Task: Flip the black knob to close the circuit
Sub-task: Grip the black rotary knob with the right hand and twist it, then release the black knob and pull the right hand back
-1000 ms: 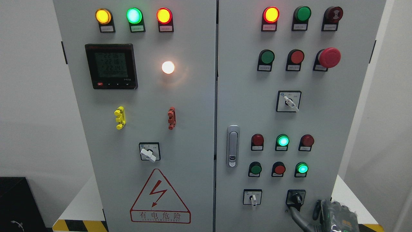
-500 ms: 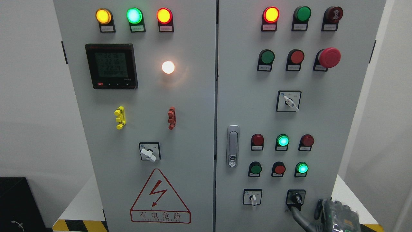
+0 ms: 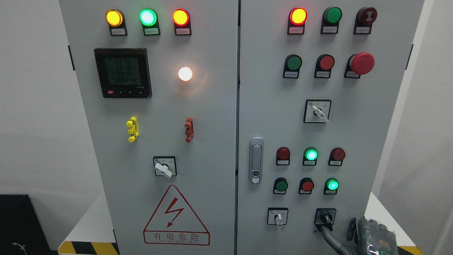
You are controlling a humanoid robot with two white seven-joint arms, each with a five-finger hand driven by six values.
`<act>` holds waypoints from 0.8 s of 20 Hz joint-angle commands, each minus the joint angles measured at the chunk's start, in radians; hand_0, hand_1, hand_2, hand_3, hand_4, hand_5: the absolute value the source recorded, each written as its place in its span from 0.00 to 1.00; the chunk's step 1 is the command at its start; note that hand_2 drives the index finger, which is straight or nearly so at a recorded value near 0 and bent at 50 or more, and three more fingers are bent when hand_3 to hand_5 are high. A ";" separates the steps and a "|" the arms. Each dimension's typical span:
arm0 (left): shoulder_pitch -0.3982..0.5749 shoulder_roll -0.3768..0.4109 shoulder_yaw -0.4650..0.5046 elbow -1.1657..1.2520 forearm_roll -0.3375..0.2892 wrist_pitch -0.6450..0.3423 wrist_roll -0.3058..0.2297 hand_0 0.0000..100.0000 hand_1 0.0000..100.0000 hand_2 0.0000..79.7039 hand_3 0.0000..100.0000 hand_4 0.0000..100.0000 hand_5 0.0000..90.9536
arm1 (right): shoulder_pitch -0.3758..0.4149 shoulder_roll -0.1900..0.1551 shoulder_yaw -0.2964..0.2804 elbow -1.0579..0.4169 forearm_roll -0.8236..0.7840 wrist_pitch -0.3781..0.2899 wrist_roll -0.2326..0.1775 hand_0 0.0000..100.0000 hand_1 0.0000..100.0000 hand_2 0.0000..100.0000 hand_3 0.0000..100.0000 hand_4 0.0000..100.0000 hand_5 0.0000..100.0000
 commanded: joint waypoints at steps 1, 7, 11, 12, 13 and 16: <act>0.000 0.000 -0.020 0.021 -0.021 0.001 -0.001 0.00 0.00 0.00 0.00 0.00 0.00 | -0.002 -0.011 -0.019 0.000 -0.002 0.002 0.000 0.00 0.16 0.73 0.92 0.72 0.73; 0.000 0.000 -0.020 0.021 -0.021 0.001 -0.001 0.00 0.00 0.00 0.00 0.00 0.00 | -0.010 -0.011 -0.021 -0.001 -0.005 0.002 0.018 0.00 0.16 0.73 0.91 0.72 0.73; 0.000 0.000 -0.020 0.021 -0.021 0.001 -0.001 0.00 0.00 0.00 0.00 0.00 0.00 | -0.018 -0.013 -0.021 -0.001 -0.005 0.002 0.020 0.00 0.16 0.73 0.91 0.72 0.73; 0.000 0.000 -0.020 0.021 -0.021 0.001 -0.001 0.00 0.00 0.00 0.00 0.00 0.00 | -0.018 -0.013 -0.021 -0.001 -0.006 0.002 0.020 0.00 0.16 0.73 0.91 0.72 0.73; 0.000 0.000 -0.020 0.021 -0.021 0.001 -0.001 0.00 0.00 0.00 0.00 0.00 0.00 | -0.018 -0.013 -0.021 -0.001 -0.006 0.002 0.020 0.00 0.16 0.73 0.91 0.72 0.73; 0.000 0.000 -0.020 0.023 -0.021 0.001 -0.001 0.00 0.00 0.00 0.00 0.00 0.00 | -0.021 -0.013 -0.022 -0.001 -0.006 0.002 0.020 0.00 0.16 0.73 0.91 0.72 0.73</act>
